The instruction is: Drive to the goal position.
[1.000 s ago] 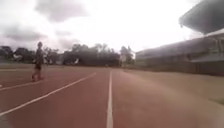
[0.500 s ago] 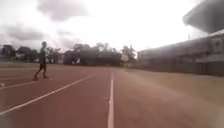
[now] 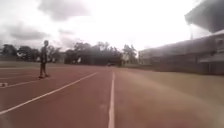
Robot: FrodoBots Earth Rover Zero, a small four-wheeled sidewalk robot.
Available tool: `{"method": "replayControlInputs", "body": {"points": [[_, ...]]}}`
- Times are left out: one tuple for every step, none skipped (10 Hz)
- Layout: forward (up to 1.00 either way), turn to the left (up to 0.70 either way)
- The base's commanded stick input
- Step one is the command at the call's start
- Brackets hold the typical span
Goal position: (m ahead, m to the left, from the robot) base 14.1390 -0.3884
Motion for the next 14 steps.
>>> {"method": "replayControlInputs", "body": {"points": [[0.85, 0.00], [0.85, 0.00], [0.85, 0.00], [0.85, 0.00], [0.85, 0.00], [0.85, 0.00], [0.85, 0.00], [0.85, 0.00], [0.85, 0.00], [0.85, 0.00], [0.85, 0.00], [0.85, 0.00], [0.85, 0.00], [0.85, 0.00]]}}
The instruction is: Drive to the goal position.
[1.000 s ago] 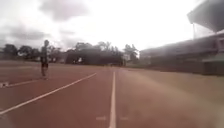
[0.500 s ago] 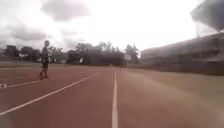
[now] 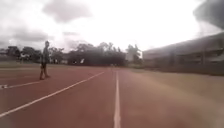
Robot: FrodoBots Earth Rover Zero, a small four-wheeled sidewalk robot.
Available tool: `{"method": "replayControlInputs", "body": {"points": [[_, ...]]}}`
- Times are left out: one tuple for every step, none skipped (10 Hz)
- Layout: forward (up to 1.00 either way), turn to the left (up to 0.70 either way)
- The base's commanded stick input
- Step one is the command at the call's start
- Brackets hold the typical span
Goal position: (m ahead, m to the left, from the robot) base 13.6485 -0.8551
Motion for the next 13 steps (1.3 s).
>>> {"method": "replayControlInputs", "body": {"points": [[0.85, -0.09], [0.85, -0.20], [0.85, -0.34], [0.85, -0.34], [0.85, -0.34], [0.85, 0.00], [0.85, 0.00], [0.85, 0.00], [0.85, 0.00], [0.85, 0.00], [0.85, 0.00], [0.85, 0.00], [0.85, 0.00]]}}
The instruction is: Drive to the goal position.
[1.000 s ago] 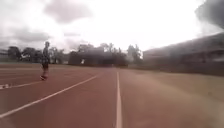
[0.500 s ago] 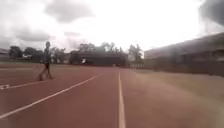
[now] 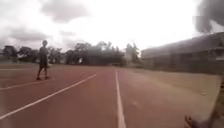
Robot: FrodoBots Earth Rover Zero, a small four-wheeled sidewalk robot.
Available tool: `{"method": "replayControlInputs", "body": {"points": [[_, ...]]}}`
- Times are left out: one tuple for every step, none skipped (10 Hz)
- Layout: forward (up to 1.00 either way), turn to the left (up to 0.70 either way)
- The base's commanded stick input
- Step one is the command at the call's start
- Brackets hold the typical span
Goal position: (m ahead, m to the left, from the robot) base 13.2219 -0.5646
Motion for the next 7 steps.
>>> {"method": "replayControlInputs", "body": {"points": [[0.85, 0.00], [0.85, 0.00], [0.85, 0.00], [0.85, 0.00], [0.85, 0.00], [0.85, 0.00], [0.85, 0.00]]}}
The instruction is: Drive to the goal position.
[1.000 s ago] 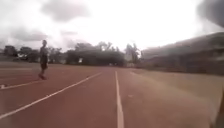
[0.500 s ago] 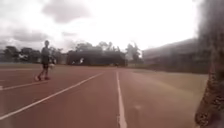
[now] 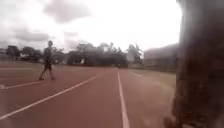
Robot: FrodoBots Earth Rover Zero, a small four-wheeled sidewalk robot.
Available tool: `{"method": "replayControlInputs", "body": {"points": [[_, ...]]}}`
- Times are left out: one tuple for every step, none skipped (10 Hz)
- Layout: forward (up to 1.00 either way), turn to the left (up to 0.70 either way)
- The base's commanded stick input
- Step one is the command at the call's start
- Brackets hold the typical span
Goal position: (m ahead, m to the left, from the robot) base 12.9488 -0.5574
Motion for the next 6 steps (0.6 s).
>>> {"method": "replayControlInputs", "body": {"points": [[0.85, 0.00], [0.85, 0.00], [0.85, 0.00], [0.85, 0.00], [0.85, 0.00], [0.85, 0.00]]}}
